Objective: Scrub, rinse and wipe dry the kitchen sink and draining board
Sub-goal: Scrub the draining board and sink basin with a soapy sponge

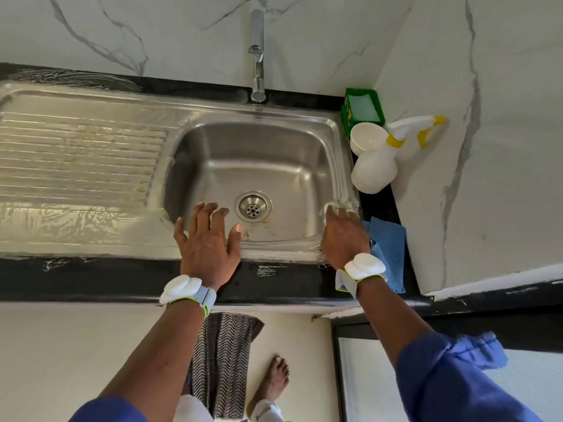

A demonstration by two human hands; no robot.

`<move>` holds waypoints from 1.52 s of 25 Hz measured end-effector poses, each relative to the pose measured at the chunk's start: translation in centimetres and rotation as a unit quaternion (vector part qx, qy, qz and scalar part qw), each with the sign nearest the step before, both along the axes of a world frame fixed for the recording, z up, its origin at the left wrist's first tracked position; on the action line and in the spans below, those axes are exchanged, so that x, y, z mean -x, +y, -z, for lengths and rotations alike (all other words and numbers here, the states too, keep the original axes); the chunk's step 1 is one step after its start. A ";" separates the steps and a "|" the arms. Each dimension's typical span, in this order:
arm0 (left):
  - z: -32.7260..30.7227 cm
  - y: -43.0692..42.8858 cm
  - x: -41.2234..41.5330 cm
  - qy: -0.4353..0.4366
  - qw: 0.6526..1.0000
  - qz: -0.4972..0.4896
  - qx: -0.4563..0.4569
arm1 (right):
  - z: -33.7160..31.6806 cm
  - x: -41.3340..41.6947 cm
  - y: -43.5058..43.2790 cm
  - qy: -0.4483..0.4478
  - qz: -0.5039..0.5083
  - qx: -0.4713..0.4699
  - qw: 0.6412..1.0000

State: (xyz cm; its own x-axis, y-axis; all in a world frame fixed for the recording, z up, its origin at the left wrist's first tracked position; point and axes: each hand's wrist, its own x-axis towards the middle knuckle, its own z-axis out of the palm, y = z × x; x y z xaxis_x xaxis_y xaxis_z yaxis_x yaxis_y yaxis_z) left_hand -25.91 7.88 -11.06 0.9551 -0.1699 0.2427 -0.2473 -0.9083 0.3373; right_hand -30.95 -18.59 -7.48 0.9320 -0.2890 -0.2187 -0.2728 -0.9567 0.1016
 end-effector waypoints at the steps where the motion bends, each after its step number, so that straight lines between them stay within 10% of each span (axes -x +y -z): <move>1: -0.1 -0.1 0.0 0.003 1.000 -0.003 -0.003 | -0.2 0.2 -0.2 -0.022 0.008 0.007 1.000; 14: -0.8 -0.4 -0.5 0.002 1.000 0.007 -0.002 | 1.6 -3.5 -2.3 0.019 0.017 0.026 0.999; 22: -1.4 -6.9 -18.0 0.050 0.986 0.155 -0.025 | 3.7 -10.4 -4.1 0.008 -0.035 -0.006 0.999; 33: -1.3 -6.7 -36.5 0.004 0.987 0.156 -0.048 | 4.3 -26.9 -6.1 -0.150 0.153 -0.016 0.977; 38: -0.5 -6.2 -38.9 -0.007 0.991 0.128 -0.036 | 3.1 -35.7 -4.6 -0.201 0.202 -0.185 0.941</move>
State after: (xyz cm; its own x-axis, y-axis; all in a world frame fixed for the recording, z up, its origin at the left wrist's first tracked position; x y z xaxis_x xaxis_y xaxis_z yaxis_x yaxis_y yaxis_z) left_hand 12.94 1.70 -10.61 0.8754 -0.4228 0.2343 -0.4764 -0.8369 0.2697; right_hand 4.76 -23.15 -10.62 0.7911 -0.6111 -0.0279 -0.5674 -0.7161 -0.4065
